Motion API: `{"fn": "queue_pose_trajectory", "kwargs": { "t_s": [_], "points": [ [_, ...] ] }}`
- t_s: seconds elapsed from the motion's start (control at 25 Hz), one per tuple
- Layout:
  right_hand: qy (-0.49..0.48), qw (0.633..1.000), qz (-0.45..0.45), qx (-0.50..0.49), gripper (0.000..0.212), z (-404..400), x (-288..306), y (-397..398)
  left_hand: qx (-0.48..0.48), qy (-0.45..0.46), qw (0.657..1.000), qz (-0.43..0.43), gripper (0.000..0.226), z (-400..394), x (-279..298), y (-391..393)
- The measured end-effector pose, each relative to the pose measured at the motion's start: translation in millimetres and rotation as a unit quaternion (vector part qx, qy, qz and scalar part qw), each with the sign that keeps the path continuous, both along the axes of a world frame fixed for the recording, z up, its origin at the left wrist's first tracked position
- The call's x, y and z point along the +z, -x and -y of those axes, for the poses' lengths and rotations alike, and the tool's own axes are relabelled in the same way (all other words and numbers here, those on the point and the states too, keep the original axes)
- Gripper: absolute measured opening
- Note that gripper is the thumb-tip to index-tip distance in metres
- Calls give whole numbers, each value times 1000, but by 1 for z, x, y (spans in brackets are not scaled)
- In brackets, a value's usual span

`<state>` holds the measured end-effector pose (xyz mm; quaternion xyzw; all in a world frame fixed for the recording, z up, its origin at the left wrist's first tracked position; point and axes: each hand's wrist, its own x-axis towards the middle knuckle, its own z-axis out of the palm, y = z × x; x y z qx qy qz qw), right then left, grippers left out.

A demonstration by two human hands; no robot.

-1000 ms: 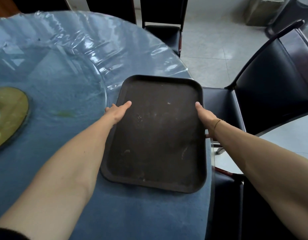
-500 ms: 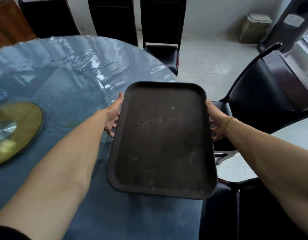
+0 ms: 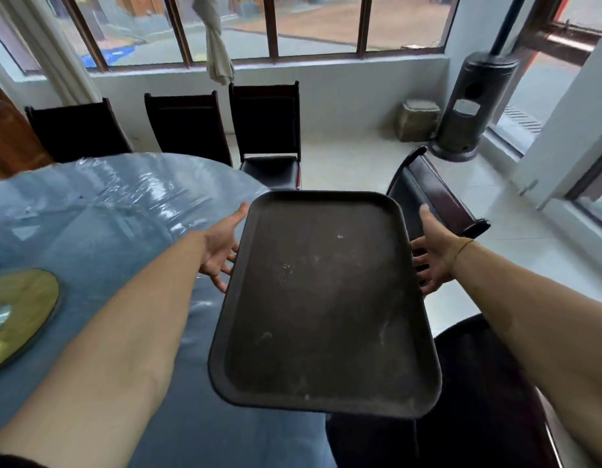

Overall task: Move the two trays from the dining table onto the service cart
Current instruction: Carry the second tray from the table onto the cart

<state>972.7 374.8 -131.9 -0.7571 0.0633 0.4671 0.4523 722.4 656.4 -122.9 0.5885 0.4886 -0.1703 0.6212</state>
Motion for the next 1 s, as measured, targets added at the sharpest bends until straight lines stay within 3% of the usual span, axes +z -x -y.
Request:
{"fn": "queue_pose_trajectory", "kwargs": {
  "t_s": [0.4,0.52,0.84,1.0],
  "points": [
    [-10,994,40,-105,104,260,67,-66,-131,-19,991,31,113,200,64,-141],
    [-9,989,61,-133,101,340,81,-84,-171,-10,985,37,120,265,78,-184],
    [-8,964,75,-254,94,546,108,-82,-318,9,946,57,120,440,90,-295],
    [-23,939,77,-334,107,639,116,-64,-389,22,918,68,117,527,92,-341]
  ]
}}
